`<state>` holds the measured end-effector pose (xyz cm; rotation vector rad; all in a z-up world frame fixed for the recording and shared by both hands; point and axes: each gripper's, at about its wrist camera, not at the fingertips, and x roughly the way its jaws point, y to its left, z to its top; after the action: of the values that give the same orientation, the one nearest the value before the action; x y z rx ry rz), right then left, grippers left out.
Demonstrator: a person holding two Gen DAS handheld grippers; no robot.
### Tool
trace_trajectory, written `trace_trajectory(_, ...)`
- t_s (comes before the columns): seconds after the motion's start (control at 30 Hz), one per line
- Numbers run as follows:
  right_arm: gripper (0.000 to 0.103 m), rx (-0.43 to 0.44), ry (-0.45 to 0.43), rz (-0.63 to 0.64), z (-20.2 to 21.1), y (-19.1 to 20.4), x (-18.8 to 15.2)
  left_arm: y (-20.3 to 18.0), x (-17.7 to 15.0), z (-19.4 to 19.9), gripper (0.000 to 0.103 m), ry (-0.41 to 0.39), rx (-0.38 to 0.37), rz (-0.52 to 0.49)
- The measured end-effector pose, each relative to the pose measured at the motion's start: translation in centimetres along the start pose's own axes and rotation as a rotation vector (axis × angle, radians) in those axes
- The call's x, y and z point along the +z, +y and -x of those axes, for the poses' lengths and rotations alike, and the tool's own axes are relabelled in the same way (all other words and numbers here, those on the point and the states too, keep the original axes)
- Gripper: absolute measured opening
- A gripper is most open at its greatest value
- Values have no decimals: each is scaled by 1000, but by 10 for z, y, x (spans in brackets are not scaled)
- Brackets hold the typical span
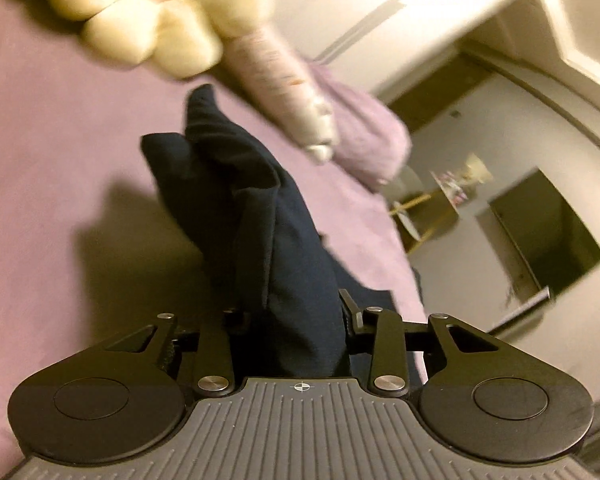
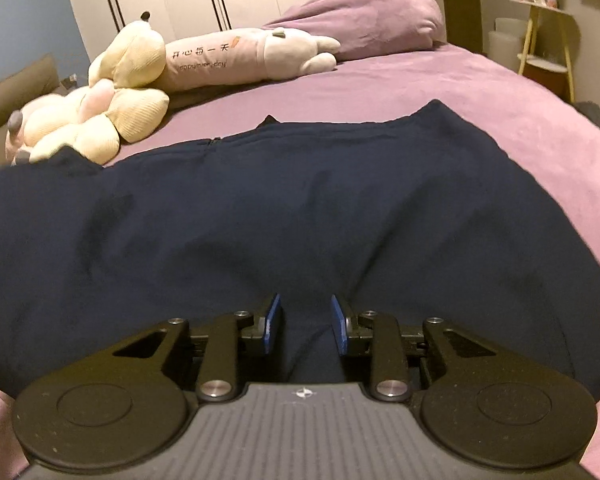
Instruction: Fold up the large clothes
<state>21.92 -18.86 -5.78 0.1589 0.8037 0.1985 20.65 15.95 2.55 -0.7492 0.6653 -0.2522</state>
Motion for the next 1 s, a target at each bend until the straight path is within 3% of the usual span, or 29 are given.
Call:
trace_trajectory(0.13, 28, 45, -4, -57, 1, -10, -2, -66, -4, -23, 38, 16, -63, -143)
trace_trajectory(0.27, 28, 136, -4, -171, 3, -30, -3, -121, -30, -65, 38, 92, -103, -297)
trace_trajectory(0.47, 23, 285, -48, -427, 28, -82, -6, -152, -100, -149, 43, 258, -55, -425)
trace_trajectory(0.53, 24, 268, -72, -427, 42, -92, -6, -152, -123, -169, 54, 296, -39, -447)
trace_trajectory(0.57, 25, 257, -90, -419, 49, -97, -4, -153, -130, -173, 55, 293, -41, -447)
trace_trajectory(0.63, 25, 225, -126, -409, 64, -109, 0, -153, -139, -169, 75, 254, -62, -451)
trace_trajectory(0.67, 25, 227, -142, -414, 70, -115, 3, -153, -144, -163, 78, 245, -79, -451)
trace_trajectory(0.77, 25, 277, -197, -423, 87, -125, 16, -152, -147, -159, 80, 235, -75, -440)
trace_trajectory(0.87, 25, 368, -230, -397, 91, -119, 36, -158, -150, -155, 90, 244, -76, -462)
trace_trajectory(0.93, 25, 394, -214, -357, 84, -111, 47, -164, -152, -148, 93, 257, -79, -495)
trace_trajectory(1.0, 25, 353, -160, -303, 66, -104, 52, -168, -153, -138, 93, 282, -84, -529)
